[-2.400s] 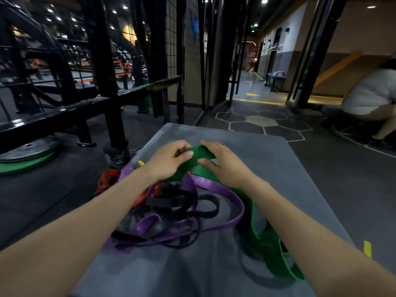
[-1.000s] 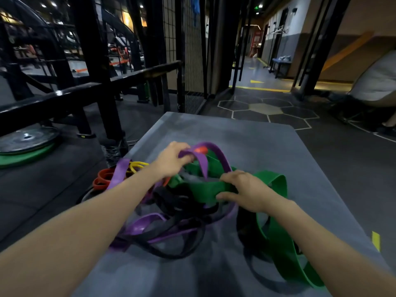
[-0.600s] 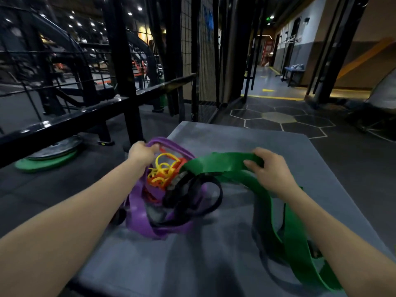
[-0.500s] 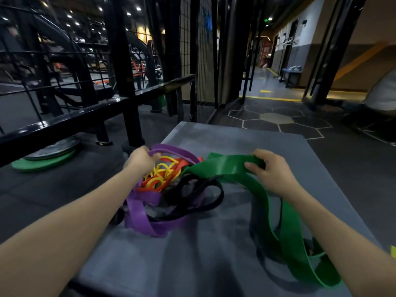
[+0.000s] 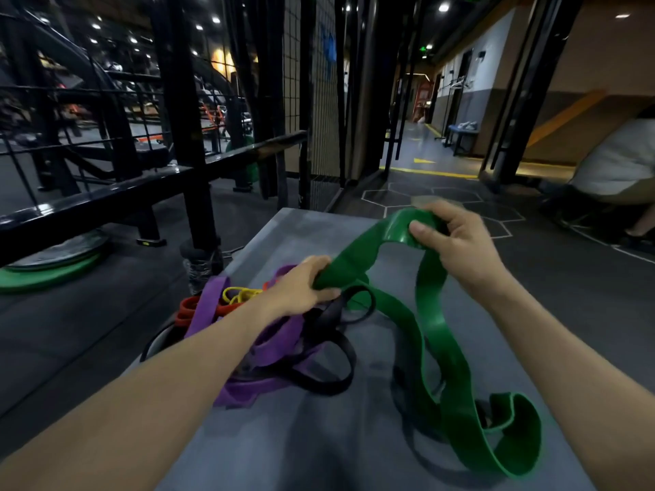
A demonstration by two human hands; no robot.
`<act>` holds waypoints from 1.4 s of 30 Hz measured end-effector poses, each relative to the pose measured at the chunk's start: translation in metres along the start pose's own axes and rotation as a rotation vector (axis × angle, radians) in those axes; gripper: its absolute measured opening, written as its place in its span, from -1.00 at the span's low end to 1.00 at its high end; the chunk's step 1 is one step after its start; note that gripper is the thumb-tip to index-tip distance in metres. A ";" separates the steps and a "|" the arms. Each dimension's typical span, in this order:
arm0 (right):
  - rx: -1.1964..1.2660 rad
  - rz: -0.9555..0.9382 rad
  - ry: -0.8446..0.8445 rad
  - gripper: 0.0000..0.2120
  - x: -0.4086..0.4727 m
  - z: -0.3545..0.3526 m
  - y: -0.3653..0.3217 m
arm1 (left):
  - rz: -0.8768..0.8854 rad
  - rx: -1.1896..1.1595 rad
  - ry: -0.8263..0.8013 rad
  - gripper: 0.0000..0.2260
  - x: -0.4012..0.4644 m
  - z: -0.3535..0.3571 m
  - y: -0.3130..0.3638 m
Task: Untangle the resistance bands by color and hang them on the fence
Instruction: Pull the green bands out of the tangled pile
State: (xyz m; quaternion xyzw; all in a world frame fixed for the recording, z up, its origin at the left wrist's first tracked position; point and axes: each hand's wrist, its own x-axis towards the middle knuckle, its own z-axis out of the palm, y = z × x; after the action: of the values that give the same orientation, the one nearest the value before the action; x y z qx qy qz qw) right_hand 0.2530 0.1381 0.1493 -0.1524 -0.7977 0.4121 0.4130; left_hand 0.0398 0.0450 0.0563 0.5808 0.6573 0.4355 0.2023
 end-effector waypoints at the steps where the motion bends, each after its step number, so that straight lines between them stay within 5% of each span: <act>1: 0.052 0.002 0.049 -0.89 0.002 -0.007 0.000 | -0.001 0.031 -0.042 -0.78 -0.001 -0.002 -0.004; 10: 0.160 0.008 0.100 -0.87 -0.006 -0.008 0.005 | -0.075 0.698 -0.010 -0.65 0.003 0.006 -0.018; 15: 0.130 0.069 0.168 -0.79 -0.005 -0.026 0.012 | -0.153 0.431 0.209 -0.82 0.009 -0.002 -0.007; 20: -0.124 0.170 0.167 -0.89 -0.015 -0.040 0.045 | 0.024 0.350 0.340 -0.81 0.005 -0.053 0.041; 28: -0.218 0.092 0.259 -0.90 -0.010 -0.032 0.039 | 0.134 -0.191 0.355 -0.76 0.014 -0.080 0.116; 32: -0.489 0.251 0.216 -0.84 -0.022 -0.044 0.049 | 0.031 -0.095 0.183 -0.83 0.014 -0.063 0.101; 35: -0.740 0.380 -0.002 -0.78 -0.039 -0.048 0.052 | -0.078 -0.020 0.104 -0.82 0.008 -0.047 0.079; 42: -0.381 0.058 -0.066 -0.63 -0.025 0.001 -0.011 | -0.009 -0.175 0.047 -0.83 0.005 -0.024 0.104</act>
State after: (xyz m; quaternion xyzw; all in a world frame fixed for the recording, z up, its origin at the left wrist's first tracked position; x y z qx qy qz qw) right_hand 0.2691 0.1165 0.1439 -0.2371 -0.8697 0.2700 0.3384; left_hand 0.0807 0.0362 0.1544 0.5476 0.6240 0.5039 0.2385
